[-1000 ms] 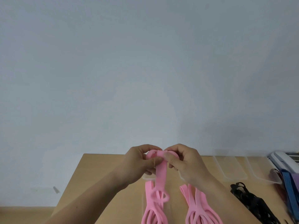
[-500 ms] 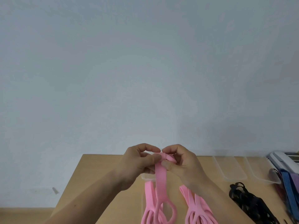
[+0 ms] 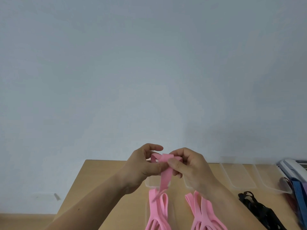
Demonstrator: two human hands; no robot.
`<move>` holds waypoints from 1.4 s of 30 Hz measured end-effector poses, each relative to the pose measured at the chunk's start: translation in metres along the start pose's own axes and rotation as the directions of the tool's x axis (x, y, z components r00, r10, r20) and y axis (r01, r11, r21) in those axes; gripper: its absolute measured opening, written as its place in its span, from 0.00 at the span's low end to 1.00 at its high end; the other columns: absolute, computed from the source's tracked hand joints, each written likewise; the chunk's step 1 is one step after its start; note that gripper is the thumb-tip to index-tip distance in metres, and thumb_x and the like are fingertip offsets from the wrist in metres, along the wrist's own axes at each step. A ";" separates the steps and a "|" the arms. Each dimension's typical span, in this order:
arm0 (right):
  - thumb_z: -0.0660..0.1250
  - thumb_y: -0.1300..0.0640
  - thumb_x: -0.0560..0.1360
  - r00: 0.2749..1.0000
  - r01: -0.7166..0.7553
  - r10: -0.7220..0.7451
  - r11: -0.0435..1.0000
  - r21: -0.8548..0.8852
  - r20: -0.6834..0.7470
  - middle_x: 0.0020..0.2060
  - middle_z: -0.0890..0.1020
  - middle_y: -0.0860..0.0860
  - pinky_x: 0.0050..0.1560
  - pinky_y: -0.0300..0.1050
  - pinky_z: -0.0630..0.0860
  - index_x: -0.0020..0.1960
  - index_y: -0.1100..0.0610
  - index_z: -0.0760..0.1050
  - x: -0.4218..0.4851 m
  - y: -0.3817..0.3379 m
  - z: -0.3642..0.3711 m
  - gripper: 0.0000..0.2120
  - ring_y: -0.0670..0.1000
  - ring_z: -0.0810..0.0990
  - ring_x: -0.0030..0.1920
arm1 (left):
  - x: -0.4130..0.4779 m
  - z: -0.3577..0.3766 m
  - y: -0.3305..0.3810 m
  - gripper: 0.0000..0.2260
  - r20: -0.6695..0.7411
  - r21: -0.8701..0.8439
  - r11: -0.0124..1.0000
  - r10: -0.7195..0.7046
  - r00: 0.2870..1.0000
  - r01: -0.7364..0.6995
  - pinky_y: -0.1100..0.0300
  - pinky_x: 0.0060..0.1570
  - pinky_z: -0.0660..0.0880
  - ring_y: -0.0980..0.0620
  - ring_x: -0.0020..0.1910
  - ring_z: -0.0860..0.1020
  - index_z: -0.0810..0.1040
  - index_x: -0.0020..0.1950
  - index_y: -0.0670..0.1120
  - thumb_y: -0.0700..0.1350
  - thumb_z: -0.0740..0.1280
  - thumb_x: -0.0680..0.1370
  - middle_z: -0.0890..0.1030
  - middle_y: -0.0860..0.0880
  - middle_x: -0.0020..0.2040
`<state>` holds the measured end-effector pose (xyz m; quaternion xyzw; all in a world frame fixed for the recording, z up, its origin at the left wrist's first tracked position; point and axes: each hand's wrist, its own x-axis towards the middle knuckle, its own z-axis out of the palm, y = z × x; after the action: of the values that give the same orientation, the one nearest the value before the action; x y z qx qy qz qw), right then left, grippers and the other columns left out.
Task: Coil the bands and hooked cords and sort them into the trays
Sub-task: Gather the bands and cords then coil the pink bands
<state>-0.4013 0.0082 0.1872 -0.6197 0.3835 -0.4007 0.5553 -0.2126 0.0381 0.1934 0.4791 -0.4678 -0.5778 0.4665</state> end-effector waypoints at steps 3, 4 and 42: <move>0.74 0.52 0.68 0.999 0.015 -0.016 1.000 0.004 0.046 0.36 0.83 0.51 0.36 0.39 0.74 0.46 0.50 0.83 0.004 -0.001 -0.001 0.07 0.48 0.79 0.34 | 0.000 -0.004 0.006 0.21 0.089 0.015 0.998 -0.056 0.994 0.055 0.51 0.48 0.81 0.40 0.49 0.84 0.75 0.57 0.37 0.41 0.78 0.69 0.83 0.36 0.52; 0.74 0.53 0.68 0.998 0.024 -0.025 1.000 0.007 0.063 0.36 0.83 0.50 0.37 0.37 0.75 0.46 0.51 0.83 0.005 0.000 0.000 0.07 0.47 0.79 0.34 | -0.001 -0.006 0.007 0.19 0.102 0.054 0.996 -0.070 0.992 0.065 0.52 0.48 0.80 0.41 0.48 0.84 0.76 0.55 0.37 0.41 0.77 0.69 0.84 0.36 0.51; 0.75 0.55 0.72 0.998 -0.059 0.058 0.998 -0.027 -0.025 0.33 0.82 0.53 0.31 0.43 0.74 0.45 0.59 0.80 0.022 -0.007 0.011 0.08 0.51 0.76 0.29 | 0.006 -0.015 -0.006 0.19 -0.028 0.194 0.971 0.149 0.989 -0.140 0.52 0.50 0.81 0.47 0.47 0.84 0.81 0.52 0.47 0.51 0.80 0.66 0.86 0.46 0.47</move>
<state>-0.3823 -0.0075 0.1949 -0.6107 0.4137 -0.3864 0.5537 -0.1987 0.0310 0.1853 0.4985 -0.5450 -0.4845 0.4688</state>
